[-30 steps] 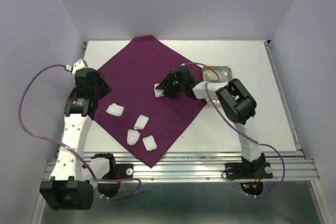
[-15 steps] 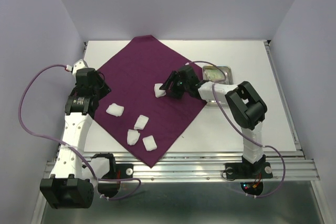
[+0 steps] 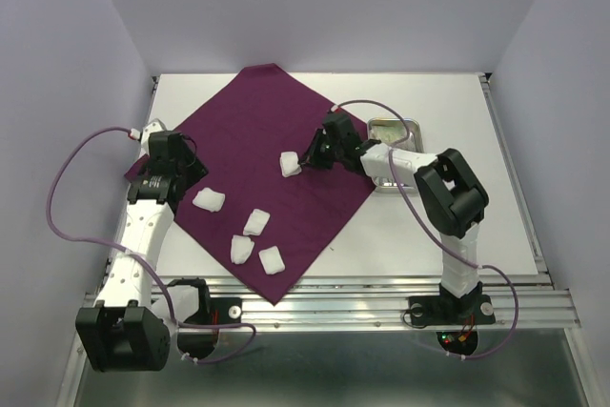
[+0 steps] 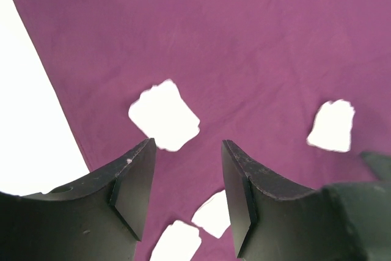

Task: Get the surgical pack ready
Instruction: Adjust the medical item in the surgical kit.

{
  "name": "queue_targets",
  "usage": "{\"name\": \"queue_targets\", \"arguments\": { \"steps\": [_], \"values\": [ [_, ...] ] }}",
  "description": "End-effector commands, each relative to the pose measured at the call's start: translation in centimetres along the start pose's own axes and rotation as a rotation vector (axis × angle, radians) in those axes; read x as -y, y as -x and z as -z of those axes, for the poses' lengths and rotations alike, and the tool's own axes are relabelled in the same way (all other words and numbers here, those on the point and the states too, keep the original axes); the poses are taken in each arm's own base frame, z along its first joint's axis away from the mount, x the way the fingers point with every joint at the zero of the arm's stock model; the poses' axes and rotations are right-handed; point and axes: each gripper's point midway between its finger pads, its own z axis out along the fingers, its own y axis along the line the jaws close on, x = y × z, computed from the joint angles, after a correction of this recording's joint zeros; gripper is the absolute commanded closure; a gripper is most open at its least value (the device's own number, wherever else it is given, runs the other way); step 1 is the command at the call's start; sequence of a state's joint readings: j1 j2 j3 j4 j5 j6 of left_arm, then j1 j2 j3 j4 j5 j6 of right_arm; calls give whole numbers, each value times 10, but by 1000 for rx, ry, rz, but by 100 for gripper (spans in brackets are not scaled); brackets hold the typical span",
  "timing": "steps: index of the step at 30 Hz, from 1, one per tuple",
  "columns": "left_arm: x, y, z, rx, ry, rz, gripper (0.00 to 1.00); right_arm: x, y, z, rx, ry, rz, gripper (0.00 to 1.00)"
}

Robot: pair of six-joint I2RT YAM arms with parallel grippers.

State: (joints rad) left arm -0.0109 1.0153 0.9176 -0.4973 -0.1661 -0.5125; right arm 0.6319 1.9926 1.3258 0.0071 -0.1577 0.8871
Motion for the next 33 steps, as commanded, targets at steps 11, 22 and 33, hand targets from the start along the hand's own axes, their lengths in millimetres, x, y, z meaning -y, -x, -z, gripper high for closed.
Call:
{"name": "queue_targets", "arguments": {
  "steps": [11,22,33],
  "values": [
    [-12,-54,-51,-137,50,41,42,-26,2,-29,-45,99,89,99],
    [-34,-100,-85,-239,132,149,43,5,-18,-50,-115,14,74,99],
    [-45,-100,-85,-163,176,255,49,-45,5,-12,-73,131,120,96]
  ]
}}
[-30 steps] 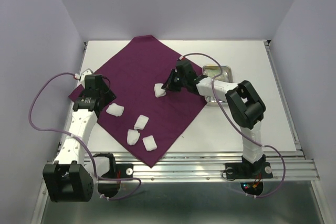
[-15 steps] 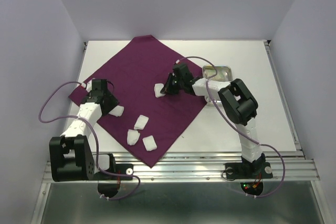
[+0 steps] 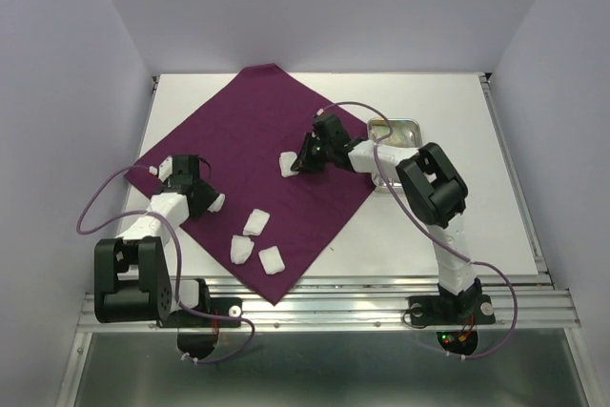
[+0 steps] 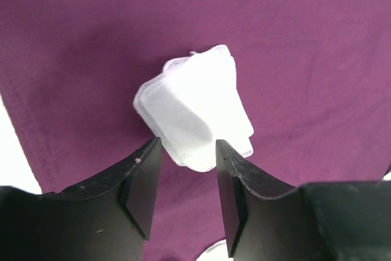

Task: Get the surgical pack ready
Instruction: Adjust the medical item in the surgical kit.

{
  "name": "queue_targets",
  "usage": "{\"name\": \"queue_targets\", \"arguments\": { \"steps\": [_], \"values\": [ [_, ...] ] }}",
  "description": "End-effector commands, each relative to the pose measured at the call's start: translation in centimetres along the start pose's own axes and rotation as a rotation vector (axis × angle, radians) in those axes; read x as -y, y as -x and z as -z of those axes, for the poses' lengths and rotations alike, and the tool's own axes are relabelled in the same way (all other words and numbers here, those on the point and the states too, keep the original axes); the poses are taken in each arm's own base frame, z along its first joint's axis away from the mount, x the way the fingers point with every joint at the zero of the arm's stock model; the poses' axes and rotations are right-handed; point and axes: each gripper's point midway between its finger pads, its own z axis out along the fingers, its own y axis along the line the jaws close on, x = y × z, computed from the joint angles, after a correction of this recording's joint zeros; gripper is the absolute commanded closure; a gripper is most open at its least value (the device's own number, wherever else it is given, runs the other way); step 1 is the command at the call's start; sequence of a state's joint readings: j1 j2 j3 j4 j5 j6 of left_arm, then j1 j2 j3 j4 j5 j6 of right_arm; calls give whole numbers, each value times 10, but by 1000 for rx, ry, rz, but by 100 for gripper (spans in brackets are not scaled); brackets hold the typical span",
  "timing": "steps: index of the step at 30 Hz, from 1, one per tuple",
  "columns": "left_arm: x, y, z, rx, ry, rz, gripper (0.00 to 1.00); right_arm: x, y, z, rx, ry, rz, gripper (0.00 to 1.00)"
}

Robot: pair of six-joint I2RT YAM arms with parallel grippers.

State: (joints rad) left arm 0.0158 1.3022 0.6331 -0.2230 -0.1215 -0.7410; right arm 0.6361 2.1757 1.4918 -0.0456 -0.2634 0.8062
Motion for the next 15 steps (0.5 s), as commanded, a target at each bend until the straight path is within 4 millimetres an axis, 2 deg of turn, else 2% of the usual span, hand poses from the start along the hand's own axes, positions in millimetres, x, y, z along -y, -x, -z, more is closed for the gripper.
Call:
{"name": "queue_targets", "arguments": {
  "steps": [1,6,15],
  "values": [
    [-3,11,6,78,-3,75,49,-52,23,34,58,116,61,96],
    [-12,3,3,93,-9,122,51,-66,24,51,61,160,73,96],
    [-15,-13,-13,57,-19,138,54,-65,17,71,64,159,87,95]
  ]
}}
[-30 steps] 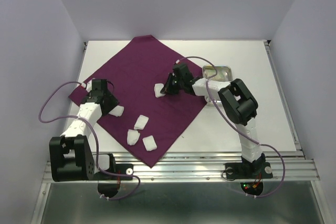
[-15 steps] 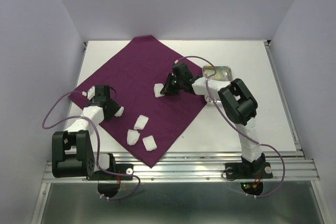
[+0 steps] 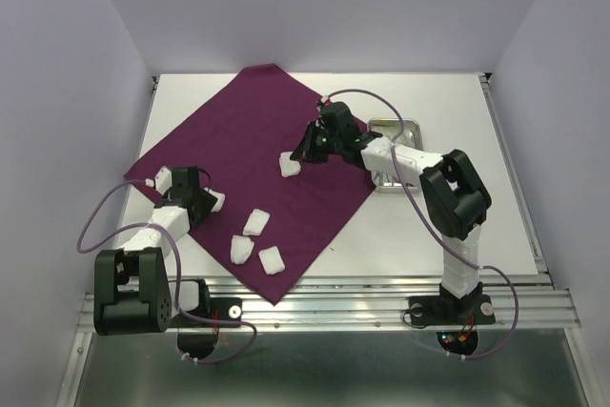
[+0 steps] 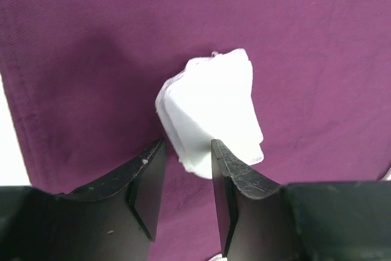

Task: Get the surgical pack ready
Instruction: Adjust the medical item in the surgical kit.

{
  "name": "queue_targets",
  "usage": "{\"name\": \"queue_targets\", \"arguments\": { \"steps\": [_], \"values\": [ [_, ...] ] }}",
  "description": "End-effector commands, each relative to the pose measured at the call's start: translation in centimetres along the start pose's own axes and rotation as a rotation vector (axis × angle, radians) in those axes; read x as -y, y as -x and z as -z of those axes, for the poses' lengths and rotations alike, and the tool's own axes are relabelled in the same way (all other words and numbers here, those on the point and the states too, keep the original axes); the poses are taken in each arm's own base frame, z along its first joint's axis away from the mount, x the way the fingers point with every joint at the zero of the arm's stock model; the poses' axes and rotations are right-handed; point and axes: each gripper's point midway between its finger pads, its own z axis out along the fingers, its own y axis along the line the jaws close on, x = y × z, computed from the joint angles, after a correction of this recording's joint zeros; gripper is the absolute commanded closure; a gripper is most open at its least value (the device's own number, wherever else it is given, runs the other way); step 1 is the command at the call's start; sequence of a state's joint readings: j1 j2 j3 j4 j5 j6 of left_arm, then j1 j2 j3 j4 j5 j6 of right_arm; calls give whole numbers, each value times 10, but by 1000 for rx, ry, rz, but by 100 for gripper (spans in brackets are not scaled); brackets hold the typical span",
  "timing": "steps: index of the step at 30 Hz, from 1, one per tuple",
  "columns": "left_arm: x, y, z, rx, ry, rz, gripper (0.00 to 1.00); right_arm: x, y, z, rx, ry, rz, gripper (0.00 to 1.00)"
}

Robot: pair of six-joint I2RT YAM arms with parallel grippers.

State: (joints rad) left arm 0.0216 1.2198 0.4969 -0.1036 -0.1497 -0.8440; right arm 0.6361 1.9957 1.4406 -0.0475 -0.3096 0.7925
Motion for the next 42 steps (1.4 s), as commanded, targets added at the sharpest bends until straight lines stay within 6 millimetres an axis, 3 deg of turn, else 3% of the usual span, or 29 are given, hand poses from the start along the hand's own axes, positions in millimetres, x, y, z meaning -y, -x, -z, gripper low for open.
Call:
{"name": "queue_targets", "arguments": {
  "steps": [1,9,14,17,22,28,36,42],
  "values": [
    [-5,-6,-9,-7,9,21,54,-14,0,14,12,37,36,95],
    [-1,-2,-9,11,-11,14,60,-12,-3,19,11,29,34,95],
    [1,0,-5,14,-17,9,75,-9,-5,21,12,19,33,95],
    [7,8,3,36,-40,-13,99,-5,-6,23,16,7,31,95],
    [42,33,31,92,-186,-111,100,2,-4,28,45,-29,52,94],
    [85,33,62,45,-393,-208,100,9,5,50,71,-86,131,92],
    [127,39,80,-5,-526,-314,100,50,18,81,104,-146,92,91],
    [164,-1,80,-135,-643,-464,100,69,16,93,110,-178,73,91]
  ]
}}
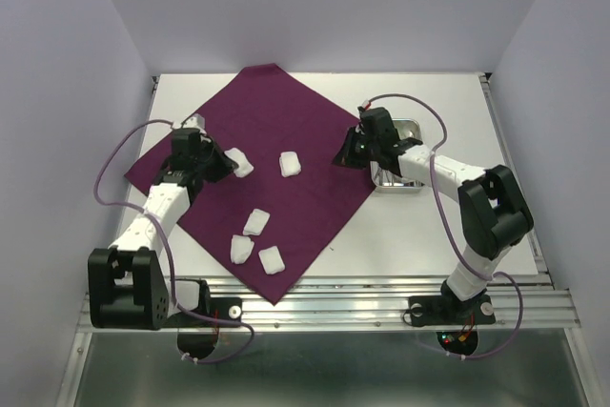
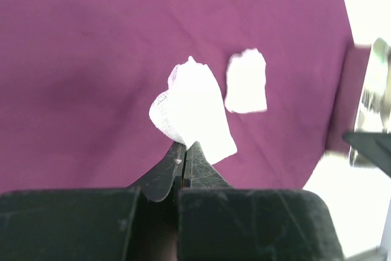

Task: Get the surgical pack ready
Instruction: Adjust the medical item in the surgical kit.

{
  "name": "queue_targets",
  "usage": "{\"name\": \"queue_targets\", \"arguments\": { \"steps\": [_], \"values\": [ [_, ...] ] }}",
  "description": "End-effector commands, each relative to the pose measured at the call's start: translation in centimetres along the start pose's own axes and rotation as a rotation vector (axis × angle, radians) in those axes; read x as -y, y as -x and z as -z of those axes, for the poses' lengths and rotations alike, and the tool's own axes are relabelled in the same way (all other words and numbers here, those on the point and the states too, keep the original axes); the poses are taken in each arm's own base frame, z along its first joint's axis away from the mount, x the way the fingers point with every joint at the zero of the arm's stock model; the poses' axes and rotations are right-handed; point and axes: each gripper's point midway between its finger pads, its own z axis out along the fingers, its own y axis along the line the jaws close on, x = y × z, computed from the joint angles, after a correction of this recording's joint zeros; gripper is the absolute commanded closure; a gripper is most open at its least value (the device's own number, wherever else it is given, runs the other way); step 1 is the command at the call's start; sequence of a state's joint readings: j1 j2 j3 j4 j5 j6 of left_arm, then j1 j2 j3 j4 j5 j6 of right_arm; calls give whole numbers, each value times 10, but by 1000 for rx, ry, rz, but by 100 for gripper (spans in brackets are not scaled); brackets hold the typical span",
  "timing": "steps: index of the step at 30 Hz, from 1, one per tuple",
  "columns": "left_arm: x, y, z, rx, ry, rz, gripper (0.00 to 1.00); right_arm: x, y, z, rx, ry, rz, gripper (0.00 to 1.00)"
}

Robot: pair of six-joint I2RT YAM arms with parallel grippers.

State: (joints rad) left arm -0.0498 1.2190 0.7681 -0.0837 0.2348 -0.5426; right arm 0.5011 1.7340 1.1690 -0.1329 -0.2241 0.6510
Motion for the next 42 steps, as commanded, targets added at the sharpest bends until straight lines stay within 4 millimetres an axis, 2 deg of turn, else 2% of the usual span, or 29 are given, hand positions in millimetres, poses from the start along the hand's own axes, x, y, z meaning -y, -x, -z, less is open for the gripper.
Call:
{"name": "queue_targets", "arguments": {
  "steps": [1,2,4,9,14,15,19,26,30,42],
  "values": [
    [39,-6,-11,-75,-142,-120,100,-3,6,14,33,12,35,91],
    [52,-10,-12,-90,-176,-142,100,-2,4,15,30,9,37,91],
    [59,-19,-23,-124,-190,-150,100,3,5,15,28,-1,30,91],
    [90,-33,-44,-172,-274,-170,100,9,3,16,21,-15,27,91],
    [109,-39,-62,-207,-320,-203,100,11,2,17,14,-23,30,91],
    [115,-36,-64,-203,-332,-212,100,10,2,17,11,-21,31,91],
    [116,-44,-80,-243,-343,-209,100,11,1,17,5,-24,34,91],
    [124,-43,-96,-249,-376,-214,100,15,3,18,7,-33,28,91],
    [114,-53,-109,-280,-353,-215,100,15,3,19,9,-37,30,91],
    [95,-67,-119,-306,-293,-212,100,15,3,18,5,-38,29,91]
  ]
}}
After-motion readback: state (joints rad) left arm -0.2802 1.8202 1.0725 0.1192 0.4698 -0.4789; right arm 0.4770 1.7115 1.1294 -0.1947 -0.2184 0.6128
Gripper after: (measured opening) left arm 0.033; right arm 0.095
